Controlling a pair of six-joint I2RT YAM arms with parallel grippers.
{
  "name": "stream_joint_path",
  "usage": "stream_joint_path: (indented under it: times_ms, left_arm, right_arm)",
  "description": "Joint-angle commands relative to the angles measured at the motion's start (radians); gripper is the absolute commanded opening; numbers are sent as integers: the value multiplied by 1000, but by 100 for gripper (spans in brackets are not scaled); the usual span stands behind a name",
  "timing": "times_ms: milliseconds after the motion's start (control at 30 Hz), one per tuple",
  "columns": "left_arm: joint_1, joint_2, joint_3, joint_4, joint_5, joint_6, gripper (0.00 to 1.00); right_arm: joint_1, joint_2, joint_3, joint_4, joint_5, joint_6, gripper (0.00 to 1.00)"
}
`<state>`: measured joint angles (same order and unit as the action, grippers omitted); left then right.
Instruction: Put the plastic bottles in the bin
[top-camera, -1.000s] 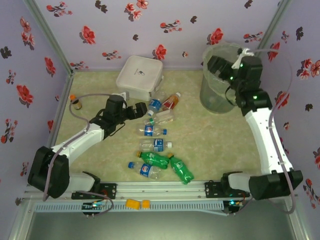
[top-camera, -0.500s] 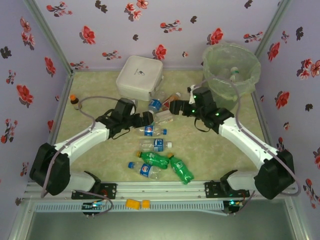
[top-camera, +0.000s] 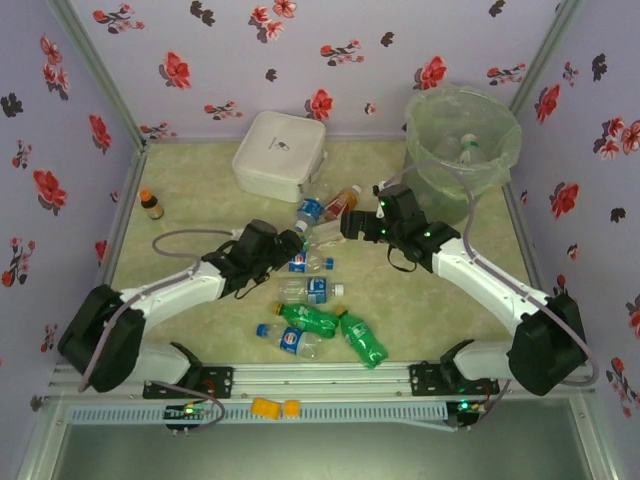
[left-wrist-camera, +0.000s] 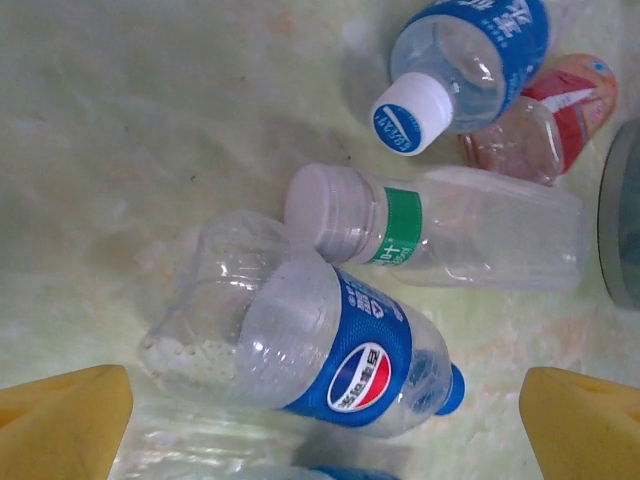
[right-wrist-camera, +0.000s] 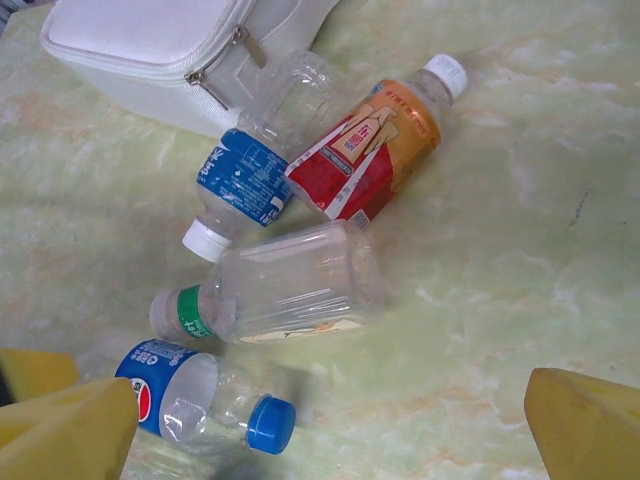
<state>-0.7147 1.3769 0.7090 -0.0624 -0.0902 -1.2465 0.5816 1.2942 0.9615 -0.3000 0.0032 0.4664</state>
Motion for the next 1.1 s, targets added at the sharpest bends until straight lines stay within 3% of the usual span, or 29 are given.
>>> stream_joint_path:
  times_ms: [0, 633, 1067]
  left_arm:
    - [-11, 62, 27, 86, -20, -101, 100]
    - [-11, 304, 78, 222, -35, -224, 96]
    - [-12, 364, 58, 328, -94, -300, 74]
  right_arm:
    - [4, -30, -26, 1, 38, -11, 100]
    - [4, -61, -75, -23, 109, -28, 100]
    - [4, -93, -88, -39, 140, -32, 100]
